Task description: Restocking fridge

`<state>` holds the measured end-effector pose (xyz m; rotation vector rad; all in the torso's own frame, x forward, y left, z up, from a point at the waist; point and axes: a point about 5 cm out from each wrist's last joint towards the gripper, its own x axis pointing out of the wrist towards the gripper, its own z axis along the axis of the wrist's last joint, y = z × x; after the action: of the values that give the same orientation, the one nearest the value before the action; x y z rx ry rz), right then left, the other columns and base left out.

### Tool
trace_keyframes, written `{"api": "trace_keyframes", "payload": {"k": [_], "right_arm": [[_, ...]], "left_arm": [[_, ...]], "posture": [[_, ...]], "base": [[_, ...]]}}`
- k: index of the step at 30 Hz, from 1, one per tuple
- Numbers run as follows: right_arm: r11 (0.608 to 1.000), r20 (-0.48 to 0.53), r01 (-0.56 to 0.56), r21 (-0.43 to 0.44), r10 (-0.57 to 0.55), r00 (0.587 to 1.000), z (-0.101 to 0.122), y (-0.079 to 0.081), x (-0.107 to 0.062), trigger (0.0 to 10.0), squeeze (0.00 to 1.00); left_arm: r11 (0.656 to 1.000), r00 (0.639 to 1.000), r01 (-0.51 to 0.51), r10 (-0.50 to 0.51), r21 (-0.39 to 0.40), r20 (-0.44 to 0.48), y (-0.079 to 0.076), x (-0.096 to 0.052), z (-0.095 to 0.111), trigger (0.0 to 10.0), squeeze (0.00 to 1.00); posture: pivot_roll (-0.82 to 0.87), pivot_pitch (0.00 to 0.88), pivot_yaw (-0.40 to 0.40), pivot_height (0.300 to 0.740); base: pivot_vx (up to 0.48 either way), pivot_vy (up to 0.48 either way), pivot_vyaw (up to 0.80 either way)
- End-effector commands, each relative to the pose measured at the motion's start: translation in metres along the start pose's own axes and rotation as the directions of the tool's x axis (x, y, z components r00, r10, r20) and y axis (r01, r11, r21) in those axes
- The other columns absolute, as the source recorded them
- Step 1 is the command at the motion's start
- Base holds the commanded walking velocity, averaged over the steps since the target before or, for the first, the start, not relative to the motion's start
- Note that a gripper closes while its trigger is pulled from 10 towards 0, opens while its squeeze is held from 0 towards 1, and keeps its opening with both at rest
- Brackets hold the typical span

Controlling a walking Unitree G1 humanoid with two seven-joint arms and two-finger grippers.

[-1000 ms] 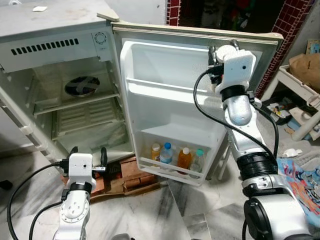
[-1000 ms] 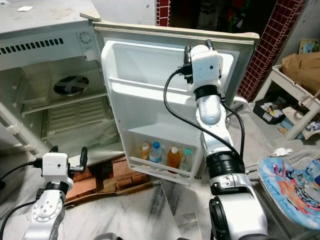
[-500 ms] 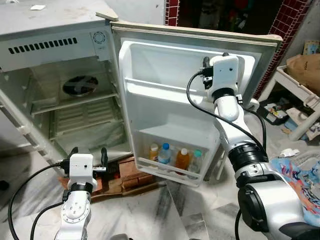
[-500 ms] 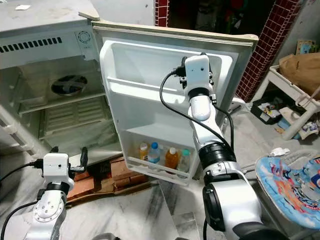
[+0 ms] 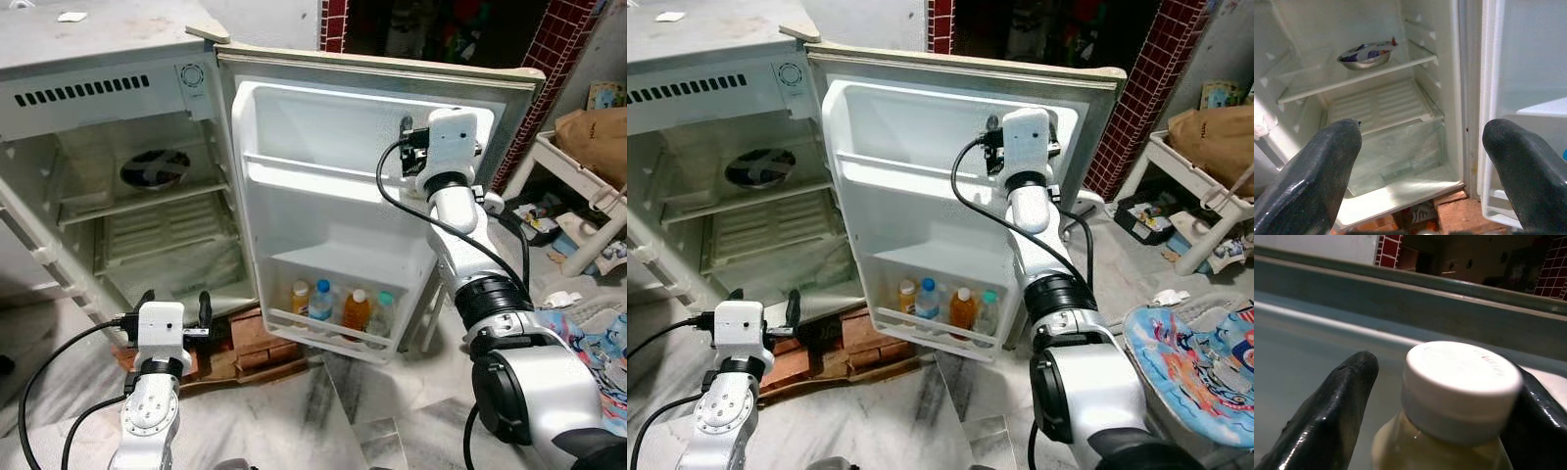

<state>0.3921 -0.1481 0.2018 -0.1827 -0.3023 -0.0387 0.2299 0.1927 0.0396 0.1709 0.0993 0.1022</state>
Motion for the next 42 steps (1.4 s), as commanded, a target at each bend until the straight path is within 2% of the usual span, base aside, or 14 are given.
{"api": "trace_keyframes", "payload": {"k": [1, 7, 8, 14, 17, 21, 24, 25, 29, 34, 38, 42], "right_arm": [[0.999, 0.097, 0.023, 0.027, -0.026, 0.995, 0.026, -0.008, 0.012, 10.0, 1.0], [0.997, 0.2, 0.046, 0.057, -0.056, 0.978, 0.049, -0.018, 0.017, 10.0, 1.0], [0.997, 0.239, 0.044, 0.056, -0.057, 0.969, 0.056, -0.018, 0.017, 10.0, 1.0], [0.997, 0.288, 0.036, 0.068, -0.054, 0.956, 0.064, -0.02, 0.015, 10.0, 1.0], [0.998, 0.349, 0.057, 0.035, -0.065, 0.935, 0.072, -0.029, 0.007, 10.0, 1.0], [0.992, 0.367, 0.123, -0.014, -0.109, 0.924, 0.067, -0.048, -0.006, 10.0, 1.0], [0.994, 0.325, 0.107, -0.009, -0.098, 0.941, 0.056, -0.049, -0.01, 10.0, 1.0], [0.997, 0.282, 0.08, 0.014, -0.081, 0.956, 0.046, -0.049, -0.015, 10.0, 0.02], [0.995, 0.217, 0.091, 0.032, -0.096, 0.971, 0.031, -0.053, -0.025, 10.0, 0.0], [0.987, 0.121, 0.159, -0.015, -0.156, 0.98, 0.005, -0.069, -0.04, 10.0, 0.0], [0.987, 0.078, 0.158, -0.037, -0.155, 0.985, -0.005, -0.068, -0.046, 10.0, 0.0], [0.993, -0.068, 0.115, 0.002, -0.115, 0.991, -0.032, -0.057, -0.056, 10.0, 0.0]], "left_arm": [[1.0, 1.0, 0.001, -0.001, 0.011, 0.003, 0.001, 0.002, 0.001, 10.0, 0.0], [1.0, 1.0, 0.007, -0.007, 0.013, 0.003, 0.001, 0.004, 0.001, 10.0, 0.0], [1.0, 1.0, 0.001, -0.001, 0.016, 0.002, 0.001, 0.005, 0.001, 10.0, 0.0], [0.999, 0.999, -0.031, 0.031, 0.027, -0.017, 0.002, 0.006, 0.0, 10.0, 0.0], [0.999, 0.999, -0.041, 0.041, 0.028, -0.021, 0.004, 0.006, -0.002, 10.0, 0.0], [0.998, 0.998, -0.053, 0.054, 0.035, -0.03, 0.008, 0.005, -0.003, 10.0, 0.0], [0.998, 0.998, -0.048, 0.049, 0.036, -0.029, 0.007, 0.006, -0.003, 10.0, 0.0], [0.998, 0.999, -0.043, 0.044, 0.038, -0.028, 0.005, 0.007, -0.003, 10.0, 0.0], [0.998, 0.999, -0.044, 0.045, 0.043, -0.024, 0.006, 0.009, -0.002, 10.0, 0.0], [0.998, 0.999, -0.043, 0.044, 0.049, -0.029, 0.009, 0.007, -0.004, 10.0, 0.0], [0.998, 0.999, -0.043, 0.044, 0.05, -0.03, 0.009, 0.007, -0.004, 10.0, 0.0], [0.998, 0.999, -0.042, 0.044, 0.05, -0.028, 0.008, 0.007, -0.003, 10.0, 0.0]], "posture": [[0.0, 0.0, -0.007, 0.74], [0.0, 0.0, 0.0, 0.74], [0.0, 0.0, 0.002, 0.74], [0.0, 0.0, 0.003, 0.74], [0.01, 0.0, 0.002, 0.74], [0.0, 0.0, 0.008, 0.74], [0.0, 0.0, 0.01, 0.74], [0.0, 0.0, 0.012, 0.74], [0.0, 0.0, 0.015, 0.74], [0.0, 0.0, 0.014, 0.74], [0.01, 0.0, 0.014, 0.74], [0.01, 0.0, 0.014, 0.74]], "base": [[0.0, 0.0, 0.0], [0.0, 0.0, 0.0], [0.0, 0.0, 0.0], [0.0, 0.0, 0.0], [0.0, 0.0, 0.0], [0.0, 0.0, 0.0], [0.0, 0.0, 0.0], [-0.262, 0.0, 0.0], [-0.272, 0.0, 0.0], [-0.284, 0.0, 0.0], [-0.301, 0.0, 0.0], [-0.331, 0.0, 0.0]]}}
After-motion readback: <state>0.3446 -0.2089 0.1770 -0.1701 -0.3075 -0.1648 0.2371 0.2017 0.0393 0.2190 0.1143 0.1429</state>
